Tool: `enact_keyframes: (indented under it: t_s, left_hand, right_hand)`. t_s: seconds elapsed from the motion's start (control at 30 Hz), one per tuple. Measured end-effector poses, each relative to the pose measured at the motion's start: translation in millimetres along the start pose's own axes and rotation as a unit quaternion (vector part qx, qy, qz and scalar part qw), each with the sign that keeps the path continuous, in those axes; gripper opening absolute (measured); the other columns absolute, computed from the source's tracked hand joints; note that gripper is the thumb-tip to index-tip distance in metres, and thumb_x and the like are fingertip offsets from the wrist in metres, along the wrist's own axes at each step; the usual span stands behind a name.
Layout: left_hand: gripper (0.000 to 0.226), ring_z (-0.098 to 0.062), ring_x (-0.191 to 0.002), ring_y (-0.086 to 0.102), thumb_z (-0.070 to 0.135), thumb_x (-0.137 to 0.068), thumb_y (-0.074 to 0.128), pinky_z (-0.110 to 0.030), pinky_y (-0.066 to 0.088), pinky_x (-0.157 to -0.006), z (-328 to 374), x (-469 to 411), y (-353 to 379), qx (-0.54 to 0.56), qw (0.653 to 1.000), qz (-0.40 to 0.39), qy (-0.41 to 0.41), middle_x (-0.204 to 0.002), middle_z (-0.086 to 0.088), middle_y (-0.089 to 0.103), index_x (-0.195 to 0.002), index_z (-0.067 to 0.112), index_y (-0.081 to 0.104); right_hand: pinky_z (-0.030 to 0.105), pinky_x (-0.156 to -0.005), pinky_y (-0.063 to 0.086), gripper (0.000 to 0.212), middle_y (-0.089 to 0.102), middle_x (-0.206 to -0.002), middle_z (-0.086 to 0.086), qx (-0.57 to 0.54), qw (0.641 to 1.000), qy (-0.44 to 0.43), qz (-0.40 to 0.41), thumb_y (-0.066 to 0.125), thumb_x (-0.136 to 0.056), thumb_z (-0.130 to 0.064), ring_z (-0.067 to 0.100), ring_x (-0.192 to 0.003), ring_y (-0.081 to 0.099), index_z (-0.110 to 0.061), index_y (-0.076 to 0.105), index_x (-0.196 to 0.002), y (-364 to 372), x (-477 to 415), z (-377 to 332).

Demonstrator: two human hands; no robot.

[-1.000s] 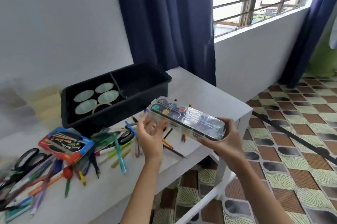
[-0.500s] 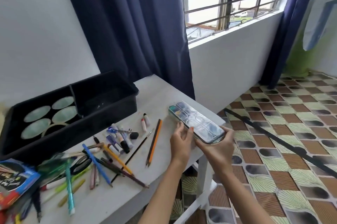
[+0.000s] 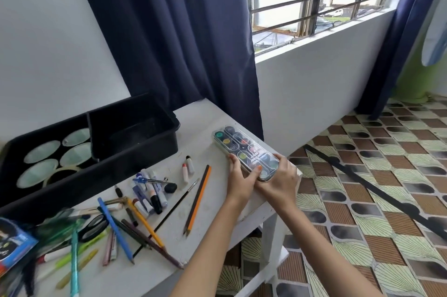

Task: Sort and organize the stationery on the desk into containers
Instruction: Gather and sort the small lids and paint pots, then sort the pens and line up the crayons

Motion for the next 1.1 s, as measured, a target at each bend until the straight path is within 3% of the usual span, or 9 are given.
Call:
enact_keyframes:
  t_s: [0.13,0.27,0.43,0.53,0.63,0.77,0.87,1.0,1.1]
  left_hand:
    - [0.097,-0.016,-0.14,0.027,0.044,-0.082,0.064,-0.039,0.03,-0.114,18.6,4.8,1.4,-0.005,1.0,0.008,0.016,-0.156,-0.004,0.016,-0.151,0.018,0.002]
    - [0.084,-0.011,-0.143,0.013,0.024,-0.094,0.056,-0.025,0.021,-0.115,26.0,5.3,3.6,-0.01,1.0,-0.011,0.027,-0.157,0.003,0.002,-0.15,0.014,-0.006]
    - [0.084,-0.012,-0.138,0.029,0.028,-0.092,0.058,-0.033,0.029,-0.114,24.2,6.9,0.3,0.019,1.0,-0.022,0.003,-0.153,0.004,0.02,-0.15,0.02,-0.002]
    - [0.065,-0.013,-0.136,0.034,0.031,-0.095,0.052,-0.03,0.033,-0.111,30.7,16.5,-14.9,0.019,1.0,0.001,-0.003,-0.148,-0.001,0.035,-0.149,0.018,0.018]
    - [0.035,-0.008,-0.116,0.051,0.02,-0.097,0.049,-0.009,0.043,-0.085,41.4,37.2,-51.5,0.051,0.994,0.098,0.021,-0.124,0.004,0.054,-0.132,0.02,0.048]
    - [0.019,-0.006,-0.103,0.059,0.016,-0.096,0.049,-0.017,0.047,-0.085,43.2,71.3,-116.0,0.086,0.972,0.214,0.046,-0.109,0.005,0.064,-0.108,0.023,0.062]
    - [0.017,-0.008,-0.095,0.061,0.014,-0.095,0.05,-0.016,0.048,-0.08,40.1,106.3,-165.7,0.088,0.953,0.286,0.053,-0.101,0.002,0.066,-0.102,0.02,0.064]
    - [0.02,-0.013,-0.09,0.064,0.005,-0.093,0.049,-0.023,0.051,-0.08,29.6,162.4,-228.7,0.096,0.923,0.367,0.064,-0.094,-0.003,0.069,-0.094,0.017,0.066]
    - [0.023,-0.013,-0.089,0.065,0.004,-0.092,0.048,-0.028,0.053,-0.082,16.3,201.7,-268.5,0.095,0.907,0.407,0.047,-0.092,-0.002,0.069,-0.094,0.018,0.067]
  right_hand:
    - [0.041,-0.091,0.035,0.075,0.058,-0.111,0.011,0.029,0.999,-0.005,-0.021,0.077,-0.065,-0.044,0.03,-0.105,0.048,-0.008,0.047,-0.124,4.3,-10.1,2.8]
    - [0.039,-0.092,0.033,0.082,0.054,-0.117,0.014,0.067,0.997,-0.009,-0.024,0.075,-0.067,-0.048,0.031,-0.107,0.046,-0.005,0.043,-0.129,6.8,-8.8,3.9]
    - [0.042,-0.097,0.031,0.09,0.045,-0.126,0.019,0.117,0.992,0.006,-0.046,0.074,-0.069,-0.048,0.034,-0.116,0.041,-0.003,0.036,-0.137,8.8,-8.7,2.1]
    - [0.049,-0.105,0.025,0.088,0.034,-0.139,0.02,0.181,0.981,-0.054,-0.044,0.072,-0.075,-0.044,0.037,-0.13,0.03,-0.004,0.032,-0.142,12.3,-1.7,-15.7]
    - [0.049,-0.104,0.035,0.059,0.046,-0.132,0.015,0.111,0.98,-0.156,-0.049,0.071,-0.08,-0.027,0.031,-0.125,0.038,-0.005,0.05,-0.131,25.2,17.2,-51.6]
    - [0.034,-0.084,0.051,0.022,0.062,-0.1,0.004,-0.076,0.976,-0.165,-0.124,0.064,-0.087,-0.009,0.018,-0.091,0.059,-0.008,0.067,-0.109,51.4,48.3,-100.2]
    - [0.011,-0.065,0.047,0.017,0.068,-0.09,0.005,-0.147,0.961,-0.132,-0.192,0.061,-0.088,-0.005,0.003,-0.071,0.059,-0.009,0.07,-0.102,74.0,76.4,-133.8]
    - [0.022,-0.066,0.051,0.013,0.07,-0.086,0.001,-0.193,0.937,-0.113,-0.268,0.059,-0.09,-0.009,0.008,-0.073,0.063,-0.012,0.07,-0.097,103.8,127.1,-173.7]
    - [0.014,-0.06,0.045,0.013,0.069,-0.085,0.001,-0.209,0.915,-0.099,-0.329,0.058,-0.092,-0.011,0.008,-0.07,0.062,-0.014,0.07,-0.097,122.8,168.6,-201.3]
Point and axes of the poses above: each hand's wrist, its own x-axis away from the middle knuckle, its own y-axis out of the palm, z = x × y, the point moved 5 cm from there along -x, towards the middle knuckle
